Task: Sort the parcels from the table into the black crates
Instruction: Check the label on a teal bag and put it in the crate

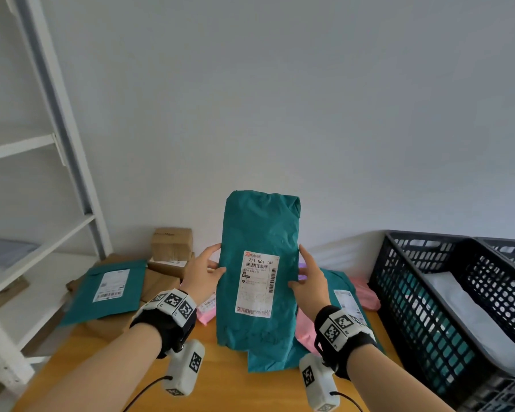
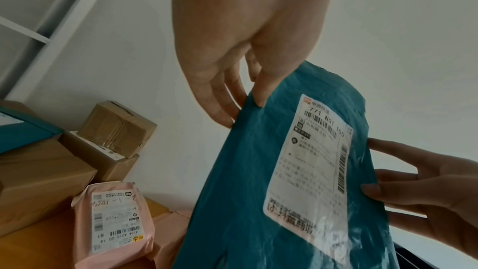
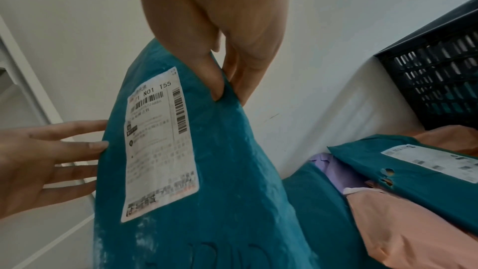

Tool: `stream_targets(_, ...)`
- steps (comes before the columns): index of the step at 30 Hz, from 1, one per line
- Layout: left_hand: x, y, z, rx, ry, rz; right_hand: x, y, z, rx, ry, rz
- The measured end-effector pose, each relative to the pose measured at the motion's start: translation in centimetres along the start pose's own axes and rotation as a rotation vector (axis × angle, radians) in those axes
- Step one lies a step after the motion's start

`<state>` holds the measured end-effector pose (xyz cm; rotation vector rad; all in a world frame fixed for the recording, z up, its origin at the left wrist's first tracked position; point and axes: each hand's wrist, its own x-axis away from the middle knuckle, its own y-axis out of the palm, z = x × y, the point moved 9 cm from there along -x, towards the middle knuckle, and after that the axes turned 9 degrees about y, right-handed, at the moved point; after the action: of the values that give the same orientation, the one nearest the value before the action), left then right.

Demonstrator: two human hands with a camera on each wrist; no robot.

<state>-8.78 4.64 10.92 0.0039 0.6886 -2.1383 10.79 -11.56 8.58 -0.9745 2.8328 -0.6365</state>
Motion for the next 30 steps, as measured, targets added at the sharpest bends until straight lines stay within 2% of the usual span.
stream_targets(10,0.3,-3.0,-0.9,0.050,0.023,0.052,1.1,2.1,-2.5,-0.046,-0.039,-0.046)
stream_targets(17,1.4,-2.9,-3.6,0.108,-0.016,0.016,2.5,3.1,-1.6,-0.006,-0.012,-0.016)
stream_targets(24,3.9,1.4,-4.8,0.056,0.008,-0.103,5.5,2.2,4.1,0.118,0.089,0.029)
stream_targets(30,5.4,8.5,-4.4,0.059,0.030,-0.287,10.3,-2.8,8.9,0.019,0.219,0.155)
